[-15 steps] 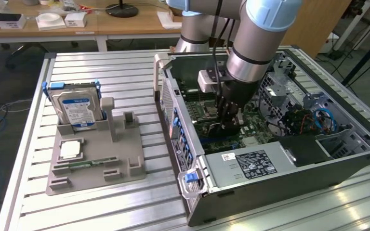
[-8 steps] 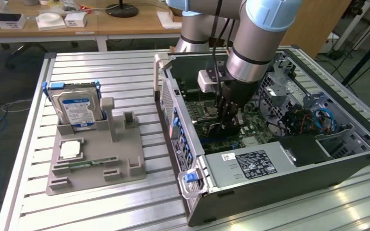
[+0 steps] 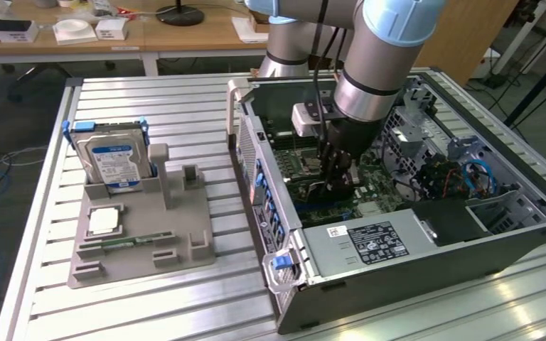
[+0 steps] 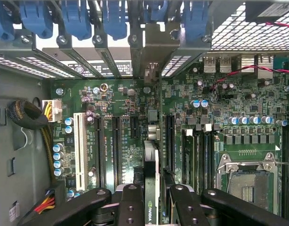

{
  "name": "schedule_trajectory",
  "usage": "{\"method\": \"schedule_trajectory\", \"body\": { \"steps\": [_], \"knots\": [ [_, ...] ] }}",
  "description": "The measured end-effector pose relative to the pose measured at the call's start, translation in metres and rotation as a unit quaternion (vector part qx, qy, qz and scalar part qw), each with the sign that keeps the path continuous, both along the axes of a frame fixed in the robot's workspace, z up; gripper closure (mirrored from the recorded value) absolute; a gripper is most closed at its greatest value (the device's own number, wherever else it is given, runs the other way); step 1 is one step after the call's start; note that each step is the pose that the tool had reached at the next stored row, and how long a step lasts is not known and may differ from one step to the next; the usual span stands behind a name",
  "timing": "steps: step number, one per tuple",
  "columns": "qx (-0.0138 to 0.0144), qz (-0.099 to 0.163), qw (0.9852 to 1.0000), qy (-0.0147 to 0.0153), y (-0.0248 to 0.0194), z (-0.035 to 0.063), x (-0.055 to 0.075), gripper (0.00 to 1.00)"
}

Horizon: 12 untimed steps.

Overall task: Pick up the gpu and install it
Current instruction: 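Insert the gpu into the slot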

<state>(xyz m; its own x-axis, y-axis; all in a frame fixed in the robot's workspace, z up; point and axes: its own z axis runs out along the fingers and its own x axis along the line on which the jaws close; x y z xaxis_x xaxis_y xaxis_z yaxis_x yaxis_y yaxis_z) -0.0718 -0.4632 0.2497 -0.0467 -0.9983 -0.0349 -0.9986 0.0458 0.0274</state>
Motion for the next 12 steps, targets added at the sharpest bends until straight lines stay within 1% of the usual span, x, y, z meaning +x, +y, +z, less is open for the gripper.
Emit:
{"method": "schedule_trajectory", "body": {
  "steps": [4, 6, 12],
  "knots": [
    [-0.0002, 0.001, 1.0000, -0.0006, -0.0001, -0.0005, 0.0000, 0.74],
    [0.0005, 0.003, 1.0000, -0.0010, 0.0001, -0.0012, 0.0004, 0.74],
    [-0.0002, 0.005, 1.0000, -0.0010, 0.0000, -0.0020, 0.0017, 0.74]
  ]
}}
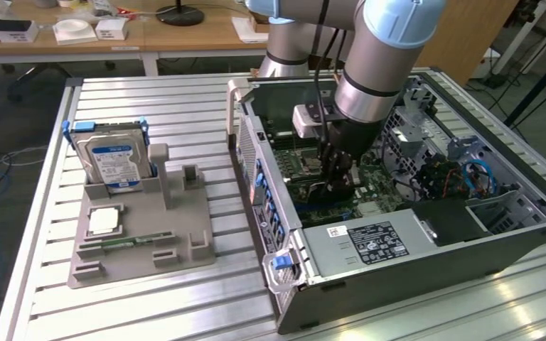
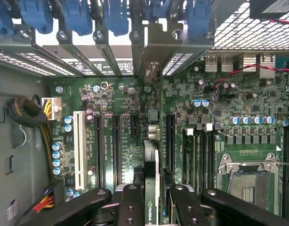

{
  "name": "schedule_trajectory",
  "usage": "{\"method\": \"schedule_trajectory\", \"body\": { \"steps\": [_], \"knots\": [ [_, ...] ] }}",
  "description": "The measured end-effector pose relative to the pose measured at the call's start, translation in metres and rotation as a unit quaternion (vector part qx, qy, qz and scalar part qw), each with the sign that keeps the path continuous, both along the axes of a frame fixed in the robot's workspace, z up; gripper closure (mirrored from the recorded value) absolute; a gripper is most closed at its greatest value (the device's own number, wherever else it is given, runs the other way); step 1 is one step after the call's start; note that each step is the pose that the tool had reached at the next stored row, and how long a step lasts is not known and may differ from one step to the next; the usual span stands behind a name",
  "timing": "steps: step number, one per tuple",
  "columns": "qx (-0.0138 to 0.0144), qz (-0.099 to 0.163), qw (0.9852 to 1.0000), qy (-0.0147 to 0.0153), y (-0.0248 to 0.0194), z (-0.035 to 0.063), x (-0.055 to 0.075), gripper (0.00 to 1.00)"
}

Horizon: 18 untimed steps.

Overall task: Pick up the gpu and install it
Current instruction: 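Insert the gpu into the slot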

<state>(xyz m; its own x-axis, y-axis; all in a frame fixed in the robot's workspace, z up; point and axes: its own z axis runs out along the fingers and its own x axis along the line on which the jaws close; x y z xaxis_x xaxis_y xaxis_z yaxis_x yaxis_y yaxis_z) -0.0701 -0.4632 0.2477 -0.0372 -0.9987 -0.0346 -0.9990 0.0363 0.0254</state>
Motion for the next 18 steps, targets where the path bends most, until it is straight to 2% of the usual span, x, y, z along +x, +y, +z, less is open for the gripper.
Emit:
{"method": "schedule_trajectory", "body": {
  "steps": [2, 8, 10, 11, 12, 13, 14, 15, 18],
  "knots": [
    [0.0002, 0.000, 1.0000, -0.0016, 0.0000, -0.0037, 0.000, 0.74],
    [0.0001, 0.000, 1.0000, -0.0018, 0.0000, -0.0048, 0.000, 0.74],
    [0.0019, 0.000, 1.0000, -0.0024, 0.0004, -0.0060, 0.000, 0.73],
    [0.0011, 0.000, 1.0000, -0.0022, 0.0003, -0.0056, 0.000, 0.67],
    [0.0004, 0.000, 1.0000, -0.0019, 0.0001, -0.0050, 0.000, 0.67],
    [0.0003, 0.000, 1.0000, -0.0019, 0.0000, -0.0049, 0.000, 0.61],
    [0.0002, 0.000, 1.0000, -0.0018, 0.0000, -0.0048, 0.000, 0.61],
    [0.0002, 0.000, 1.0000, -0.0018, 0.0000, -0.0044, 0.000, 0.55],
    [0.0003, 0.000, 1.0000, -0.0017, 0.0000, 0.0078, 0.000, 0.55]
  ]
}}
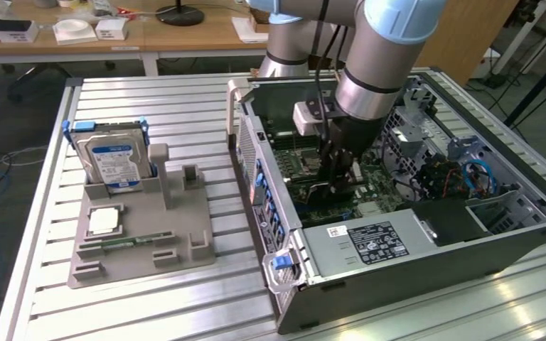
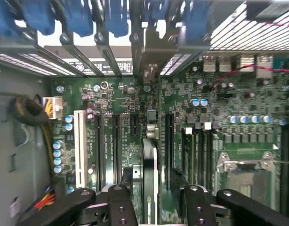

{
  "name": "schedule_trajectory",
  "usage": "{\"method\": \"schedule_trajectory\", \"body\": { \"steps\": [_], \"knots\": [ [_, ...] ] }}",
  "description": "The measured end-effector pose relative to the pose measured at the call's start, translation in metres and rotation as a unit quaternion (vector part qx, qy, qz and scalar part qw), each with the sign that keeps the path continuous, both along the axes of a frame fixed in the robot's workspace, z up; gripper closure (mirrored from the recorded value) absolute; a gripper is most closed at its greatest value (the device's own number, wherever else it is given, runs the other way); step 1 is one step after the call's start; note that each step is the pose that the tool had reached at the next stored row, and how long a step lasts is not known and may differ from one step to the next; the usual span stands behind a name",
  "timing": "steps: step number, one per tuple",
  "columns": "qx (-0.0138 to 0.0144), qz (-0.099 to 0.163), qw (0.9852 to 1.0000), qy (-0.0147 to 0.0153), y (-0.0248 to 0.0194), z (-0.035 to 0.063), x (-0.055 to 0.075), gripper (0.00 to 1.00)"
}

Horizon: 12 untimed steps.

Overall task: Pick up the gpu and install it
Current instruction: 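Insert the gpu into the slot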

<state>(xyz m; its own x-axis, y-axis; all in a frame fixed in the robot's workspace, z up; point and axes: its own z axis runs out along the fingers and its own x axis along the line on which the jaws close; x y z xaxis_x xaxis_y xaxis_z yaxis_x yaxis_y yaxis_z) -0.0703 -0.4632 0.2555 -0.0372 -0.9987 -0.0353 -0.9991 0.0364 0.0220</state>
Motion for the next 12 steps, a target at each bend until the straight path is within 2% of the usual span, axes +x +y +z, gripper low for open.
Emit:
{"method": "schedule_trajectory", "body": {
  "steps": [4, 6, 10, 11, 12],
  "knots": [
    [0.0001, 0.000, 1.0000, 0.0000, 0.0000, 0.0177, 0.000, 0.55],
    [0.0028, 0.000, 1.0000, -0.0002, 0.0000, 0.0193, 0.000, 0.55],
    [0.0028, 0.000, 1.0000, -0.0002, 0.0000, 0.0193, 0.000, 0.56],
    [0.0027, 0.000, 1.0000, -0.0002, 0.0000, 0.0194, 0.000, 0.62],
    [0.0027, 0.000, 1.0000, -0.0002, 0.0000, 0.0194, 0.000, 0.62]
  ]
}}
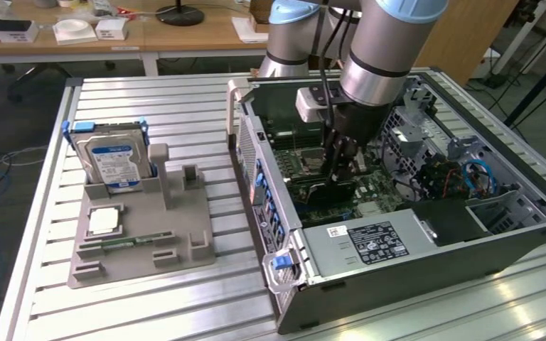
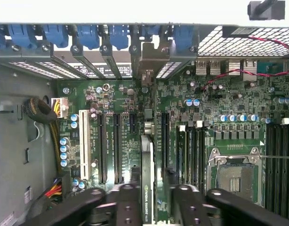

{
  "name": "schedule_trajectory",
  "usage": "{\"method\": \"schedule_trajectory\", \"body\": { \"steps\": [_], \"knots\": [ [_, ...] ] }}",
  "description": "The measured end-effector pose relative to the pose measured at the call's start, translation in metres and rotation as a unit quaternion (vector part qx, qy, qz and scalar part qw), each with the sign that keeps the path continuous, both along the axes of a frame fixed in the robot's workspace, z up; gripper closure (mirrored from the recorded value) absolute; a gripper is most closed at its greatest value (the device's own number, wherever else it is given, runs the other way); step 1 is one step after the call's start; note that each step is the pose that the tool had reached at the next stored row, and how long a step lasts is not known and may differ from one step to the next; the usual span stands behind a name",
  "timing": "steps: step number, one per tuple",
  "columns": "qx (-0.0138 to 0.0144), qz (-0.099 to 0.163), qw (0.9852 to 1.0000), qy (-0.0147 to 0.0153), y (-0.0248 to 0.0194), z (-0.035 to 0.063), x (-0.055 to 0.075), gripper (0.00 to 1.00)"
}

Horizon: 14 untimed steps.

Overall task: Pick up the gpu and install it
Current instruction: 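Insert the gpu into the slot, then press down on the gpu until it lock into place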

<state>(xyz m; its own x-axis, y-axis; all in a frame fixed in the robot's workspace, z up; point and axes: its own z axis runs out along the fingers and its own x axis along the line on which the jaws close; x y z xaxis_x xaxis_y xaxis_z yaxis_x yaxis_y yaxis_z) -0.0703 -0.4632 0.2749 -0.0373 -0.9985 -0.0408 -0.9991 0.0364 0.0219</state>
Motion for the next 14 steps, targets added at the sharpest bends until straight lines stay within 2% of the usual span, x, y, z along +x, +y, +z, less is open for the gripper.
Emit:
{"method": "schedule_trajectory", "body": {
  "steps": [3, 4, 5, 7, 14],
  "knots": [
    [0.0000, 0.000, 1.0000, 0.0000, 0.0000, 0.0000, 0.0000, 0.80],
    [0.0000, 0.000, 1.0000, 0.0000, 0.0000, 0.0000, 0.0000, 0.80],
    [0.0000, 0.000, 1.0000, 0.0000, 0.0000, 0.0000, 0.0000, 0.86],
    [0.0000, 0.000, 1.0000, 0.0000, 0.0000, 0.0000, 0.0000, 0.89],
    [0.0000, 0.000, 1.0000, 0.0000, 0.0000, 0.0000, 0.0000, 0.89]
  ]
}}
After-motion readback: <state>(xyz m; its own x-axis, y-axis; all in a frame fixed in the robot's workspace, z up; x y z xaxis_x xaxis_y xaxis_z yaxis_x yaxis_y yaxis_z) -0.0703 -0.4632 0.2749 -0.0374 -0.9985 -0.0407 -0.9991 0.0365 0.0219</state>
